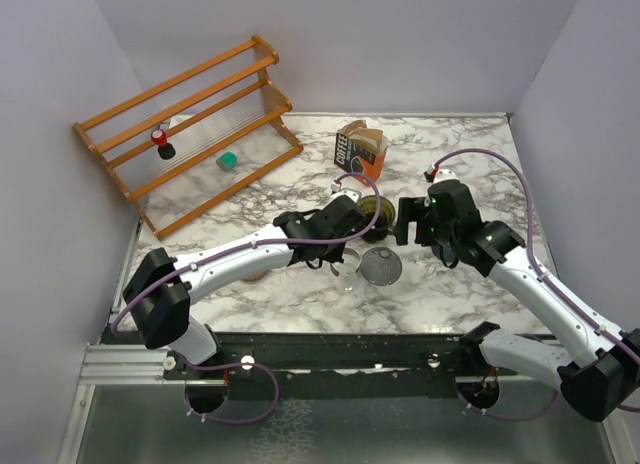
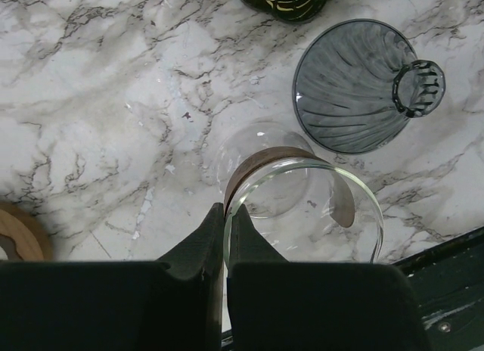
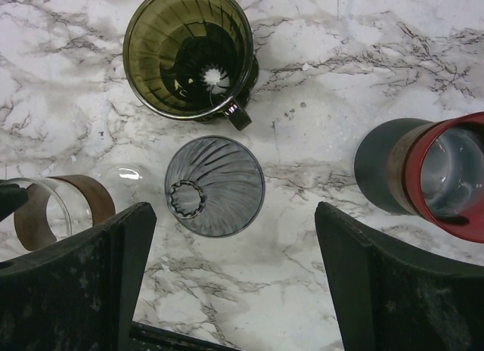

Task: Place the coffee filter in the dripper
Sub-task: Place the coffee server at the center of the board.

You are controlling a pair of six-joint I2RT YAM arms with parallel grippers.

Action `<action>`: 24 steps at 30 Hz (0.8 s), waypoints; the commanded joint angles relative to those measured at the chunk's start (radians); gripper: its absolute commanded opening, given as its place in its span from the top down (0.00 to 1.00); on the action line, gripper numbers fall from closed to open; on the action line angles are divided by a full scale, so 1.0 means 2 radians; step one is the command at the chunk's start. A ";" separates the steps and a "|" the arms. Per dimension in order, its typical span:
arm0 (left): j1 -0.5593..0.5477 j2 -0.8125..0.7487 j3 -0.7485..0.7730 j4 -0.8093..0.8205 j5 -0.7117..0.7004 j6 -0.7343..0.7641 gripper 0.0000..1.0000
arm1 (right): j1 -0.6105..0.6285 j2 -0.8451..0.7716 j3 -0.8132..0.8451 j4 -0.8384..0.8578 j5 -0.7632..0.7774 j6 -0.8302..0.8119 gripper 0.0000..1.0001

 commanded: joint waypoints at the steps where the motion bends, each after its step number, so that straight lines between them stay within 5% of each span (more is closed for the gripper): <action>1: -0.001 -0.004 0.016 -0.016 -0.040 0.018 1.00 | -0.001 0.011 -0.005 -0.002 0.010 0.008 0.08; 12: -0.001 0.005 0.008 -0.020 -0.046 0.016 1.00 | -0.001 0.057 0.005 0.030 0.032 0.034 0.11; 24: -0.001 -0.006 0.010 -0.032 -0.065 0.025 0.66 | -0.001 0.103 0.022 0.062 0.056 0.047 0.16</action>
